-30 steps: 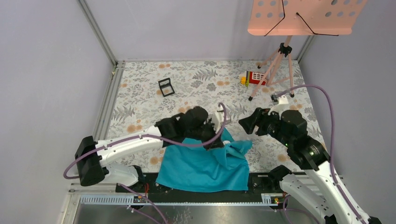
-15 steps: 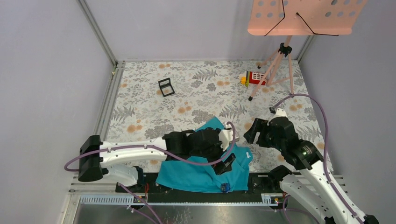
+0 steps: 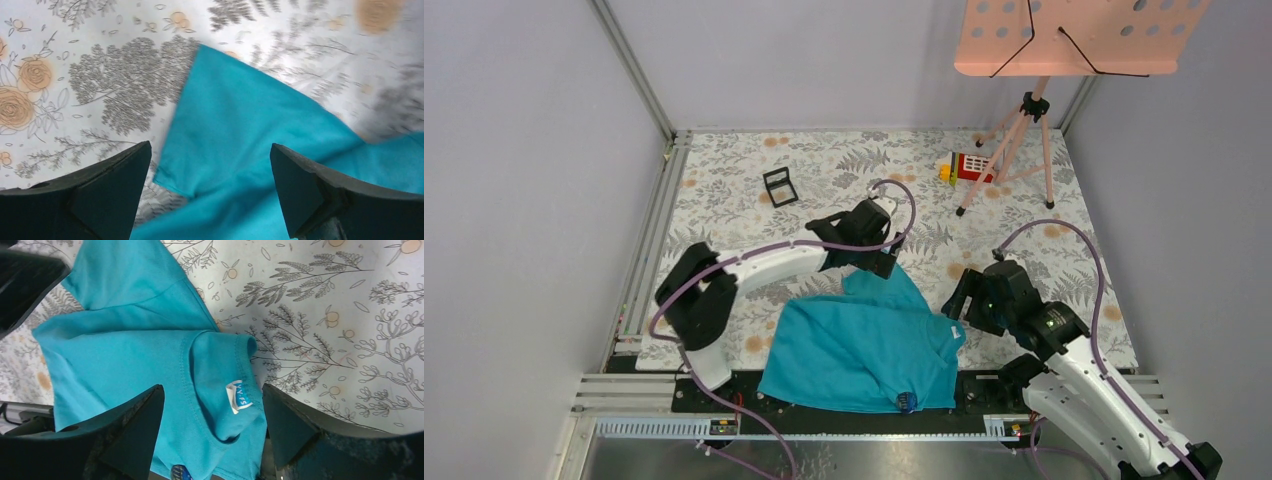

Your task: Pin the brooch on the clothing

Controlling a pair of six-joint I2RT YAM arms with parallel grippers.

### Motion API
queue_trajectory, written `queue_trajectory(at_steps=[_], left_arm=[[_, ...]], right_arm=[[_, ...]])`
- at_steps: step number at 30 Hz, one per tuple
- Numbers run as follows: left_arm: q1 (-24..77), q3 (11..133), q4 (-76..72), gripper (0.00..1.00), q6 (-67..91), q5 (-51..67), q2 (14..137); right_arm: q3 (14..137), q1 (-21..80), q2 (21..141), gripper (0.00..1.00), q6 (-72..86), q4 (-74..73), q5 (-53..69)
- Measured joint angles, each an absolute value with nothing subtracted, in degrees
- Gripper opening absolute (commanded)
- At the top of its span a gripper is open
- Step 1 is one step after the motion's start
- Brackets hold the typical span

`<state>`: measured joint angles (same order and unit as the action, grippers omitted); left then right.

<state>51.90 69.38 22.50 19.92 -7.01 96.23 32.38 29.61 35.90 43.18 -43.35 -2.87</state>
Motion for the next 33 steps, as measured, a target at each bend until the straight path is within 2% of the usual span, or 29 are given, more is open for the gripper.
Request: queue_trajectory(at_steps=[7, 14, 20, 29, 31, 33], left_arm=[[49.01, 81.65, 25.54, 0.99, 18.13, -10.79, 110.24], [48.34, 87.44, 26.11, 0.97, 17.8, -10.61, 116.03], [48.18, 87.64, 26.65, 0.73, 18.55, -9.39, 118.87], [48.86, 87.79, 26.61, 0.62, 19.07, -8.14, 120.92], [49.21, 88.14, 26.52, 0.51, 19.05, -8.19, 121.23], [49.67, 88.64, 26.35, 0.34, 18.98, -8.19, 121.67]], right_arm=[[29.36, 29.61, 35.38, 0.78, 45.56, -40.4, -1.85], [25.39, 29.61, 36.45, 0.78, 47.05, -38.81, -1.26], [24.69, 29.61, 39.27, 0.76, 47.03, -36.53, -0.8], [23.2, 29.61, 40.05, 0.74, 47.35, -33.52, -0.38], [22.83, 29.61, 40.07, 0.74, 47.46, -33.41, -0.47], [22.24, 29.61, 39.81, 0.72, 47.48, -33.19, -0.6]])
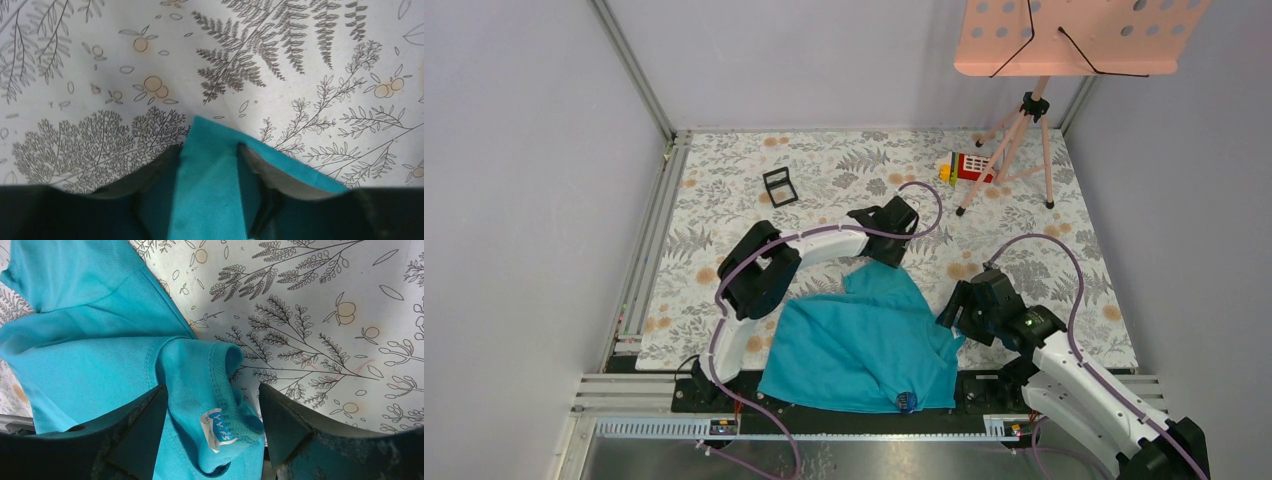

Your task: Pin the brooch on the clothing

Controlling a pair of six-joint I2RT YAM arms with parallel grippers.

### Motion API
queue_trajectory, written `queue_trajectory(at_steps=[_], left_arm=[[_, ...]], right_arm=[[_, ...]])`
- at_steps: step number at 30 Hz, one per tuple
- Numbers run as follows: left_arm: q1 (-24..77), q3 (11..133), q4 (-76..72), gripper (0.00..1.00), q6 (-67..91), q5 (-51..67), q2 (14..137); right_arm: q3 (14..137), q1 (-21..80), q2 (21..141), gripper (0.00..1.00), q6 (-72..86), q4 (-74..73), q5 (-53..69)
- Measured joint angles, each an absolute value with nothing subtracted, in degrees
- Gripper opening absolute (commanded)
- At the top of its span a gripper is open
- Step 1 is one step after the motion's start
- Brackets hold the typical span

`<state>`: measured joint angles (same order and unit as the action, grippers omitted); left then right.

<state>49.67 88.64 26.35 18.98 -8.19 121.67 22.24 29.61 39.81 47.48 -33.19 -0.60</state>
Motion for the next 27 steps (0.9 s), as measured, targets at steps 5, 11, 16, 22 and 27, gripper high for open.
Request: queue_trajectory(at_steps=[5, 11, 16, 22, 27], left_arm=[[50.48, 89.3, 25.45, 0.0, 19.33, -8.51, 122.23], [49.63, 83.2, 20.27, 0.0, 20.43, -11.25, 118.74], [44.6, 70.91, 18.04, 0.0, 21.89, -14.24, 104.9], [32.21, 61.43, 13.15, 0.0, 24.47, -15.18, 85.69], [22.22, 51.51, 11.97, 0.0, 27.07, -15.51, 75.99]], right_arm=[[21.19, 29.61, 39.53, 0.32, 47.44, -31.83, -0.4], [21.39, 29.61, 41.1, 0.0, 46.41, -28.75, 1.08], [29.98, 29.61, 46.48, 0.0, 41.6, -28.97, 0.32], [49.74, 29.71, 61.25, 0.0, 34.02, -25.3, -1.67], [64.14, 31.14, 77.47, 0.34, 30.0, -21.78, -1.69]])
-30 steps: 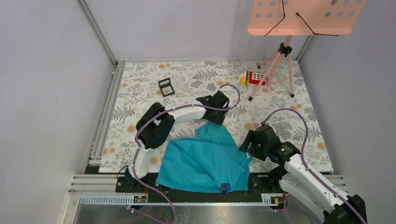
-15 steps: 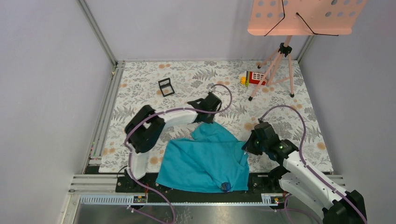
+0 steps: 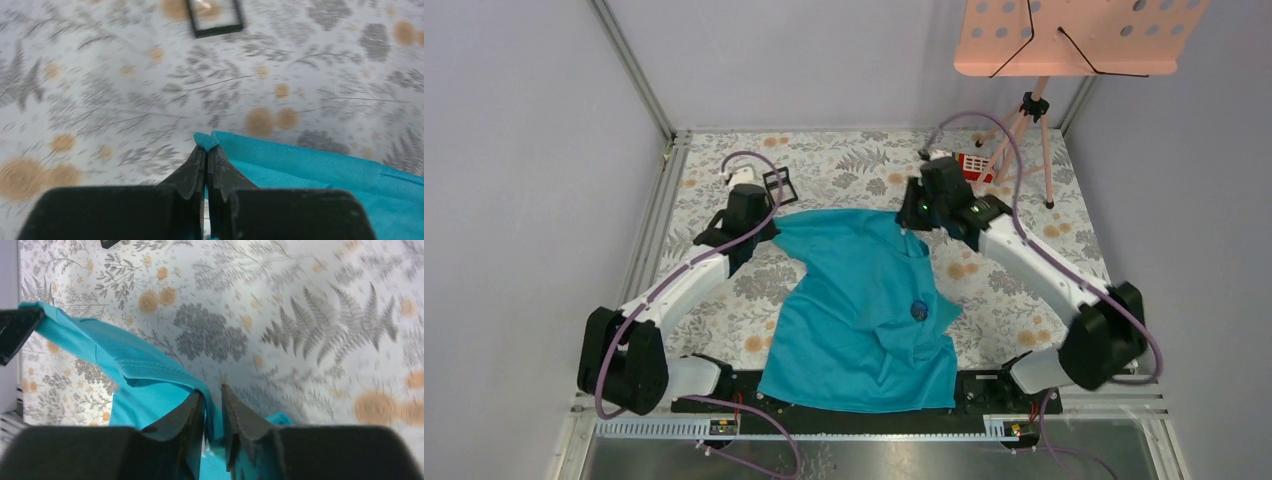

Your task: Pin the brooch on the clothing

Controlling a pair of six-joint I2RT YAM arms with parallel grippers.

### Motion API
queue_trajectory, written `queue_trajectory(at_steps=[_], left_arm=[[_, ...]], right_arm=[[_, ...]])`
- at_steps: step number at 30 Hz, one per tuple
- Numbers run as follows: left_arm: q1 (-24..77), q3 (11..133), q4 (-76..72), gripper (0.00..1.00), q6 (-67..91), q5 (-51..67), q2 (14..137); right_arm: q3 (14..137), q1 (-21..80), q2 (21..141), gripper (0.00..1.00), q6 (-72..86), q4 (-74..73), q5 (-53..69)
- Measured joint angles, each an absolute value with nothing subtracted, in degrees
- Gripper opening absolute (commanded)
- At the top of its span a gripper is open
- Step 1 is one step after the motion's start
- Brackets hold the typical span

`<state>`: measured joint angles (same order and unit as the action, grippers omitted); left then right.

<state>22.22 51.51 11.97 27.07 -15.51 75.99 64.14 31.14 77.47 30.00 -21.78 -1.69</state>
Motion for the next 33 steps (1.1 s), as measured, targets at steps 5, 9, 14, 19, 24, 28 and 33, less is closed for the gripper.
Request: queue_trajectory(at_steps=[5, 9, 14, 19, 24, 28, 33], left_arm=[[15.2, 42.41, 13.21, 0.0, 29.93, -16.03, 68.2], [13.06, 39.46, 13.74, 0.0, 31.59, -16.16, 64.05], [12.88, 38.33, 13.23, 0.0, 32.69, -16.12, 63.7], [12.67, 37.45, 13.41, 0.0, 33.08, -16.12, 63.68], [12.64, 37.3, 13.34, 0.0, 33.08, -16.05, 63.66], [12.38, 37.3, 13.39, 0.0, 33.1, -15.84, 63.66], [12.03, 37.3, 13.45, 0.0, 33.1, -15.62, 63.53]], right_arm=[[75.24, 33.36, 89.8, 0.62, 27.03, -21.85, 1.08], [73.19, 33.76, 88.62, 0.7, 26.3, -22.87, -0.43], [62.94, 33.26, 80.51, 0.72, 26.37, -27.29, -6.76], [52.49, 27.59, 76.34, 0.69, 27.0, -30.52, -7.84], [49.06, 24.51, 78.87, 0.58, 26.98, -30.04, -4.75], [52.56, 24.34, 85.6, 0.55, 26.5, -28.38, -1.54], [57.41, 24.25, 92.23, 0.54, 25.8, -24.84, 2.81]])
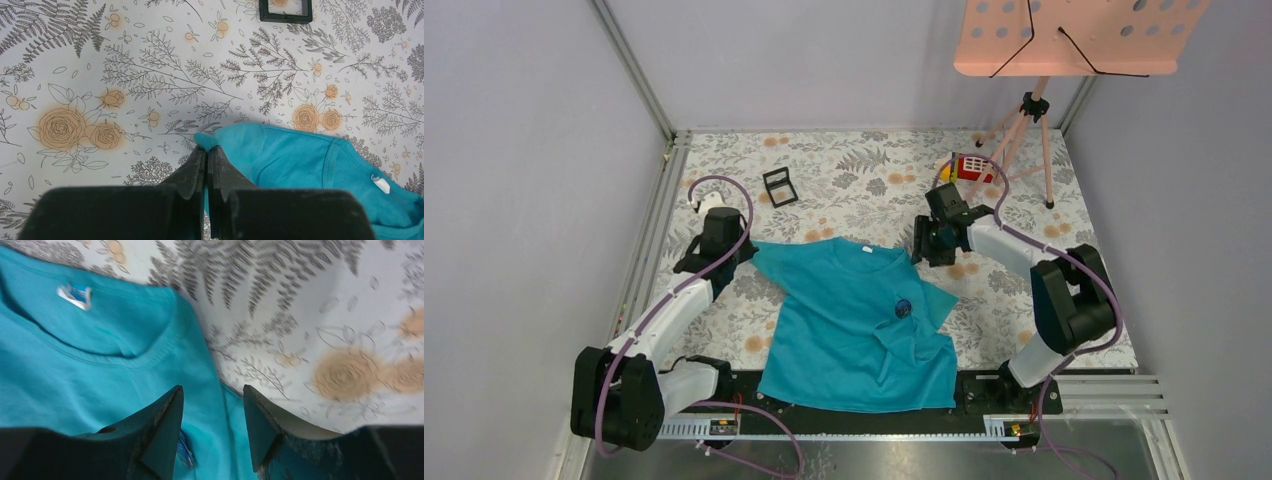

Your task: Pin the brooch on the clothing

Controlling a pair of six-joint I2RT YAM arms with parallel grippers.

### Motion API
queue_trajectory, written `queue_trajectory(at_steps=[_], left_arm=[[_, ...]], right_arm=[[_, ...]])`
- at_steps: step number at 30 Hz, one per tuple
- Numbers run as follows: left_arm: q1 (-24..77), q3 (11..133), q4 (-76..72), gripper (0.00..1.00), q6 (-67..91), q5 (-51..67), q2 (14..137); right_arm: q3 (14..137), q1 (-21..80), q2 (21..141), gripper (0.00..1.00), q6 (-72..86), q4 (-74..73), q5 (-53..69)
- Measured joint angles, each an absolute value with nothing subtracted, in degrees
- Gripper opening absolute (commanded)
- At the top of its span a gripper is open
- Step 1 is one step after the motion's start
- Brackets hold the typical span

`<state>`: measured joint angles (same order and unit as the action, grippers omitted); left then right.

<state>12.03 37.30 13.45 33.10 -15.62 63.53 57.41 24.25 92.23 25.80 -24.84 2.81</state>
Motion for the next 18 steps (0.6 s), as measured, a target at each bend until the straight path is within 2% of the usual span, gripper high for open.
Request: queue_trajectory(at_steps=[4, 14, 16, 18], left_arm=[[11.7, 37.3, 13.45, 0.0, 33.1, -15.35, 63.42], [10.9, 37.32, 13.39, 0.0, 33.1, -14.98, 63.46], [10.72, 37.32, 13.41, 0.0, 33.08, -14.98, 63.46], [10.55, 37.32, 13.41, 0.0, 33.1, -14.96, 63.46]], right_arm=[[60.38, 24.25, 96.31, 0.52, 25.45, -22.74, 5.28], [63.72, 24.21, 104.36, 0.4, 24.82, -21.12, 8.36], [64.18, 24.21, 105.06, 0.33, 24.77, -20.64, 9.08], [64.93, 24.21, 105.93, 0.21, 24.71, -20.05, 9.74]])
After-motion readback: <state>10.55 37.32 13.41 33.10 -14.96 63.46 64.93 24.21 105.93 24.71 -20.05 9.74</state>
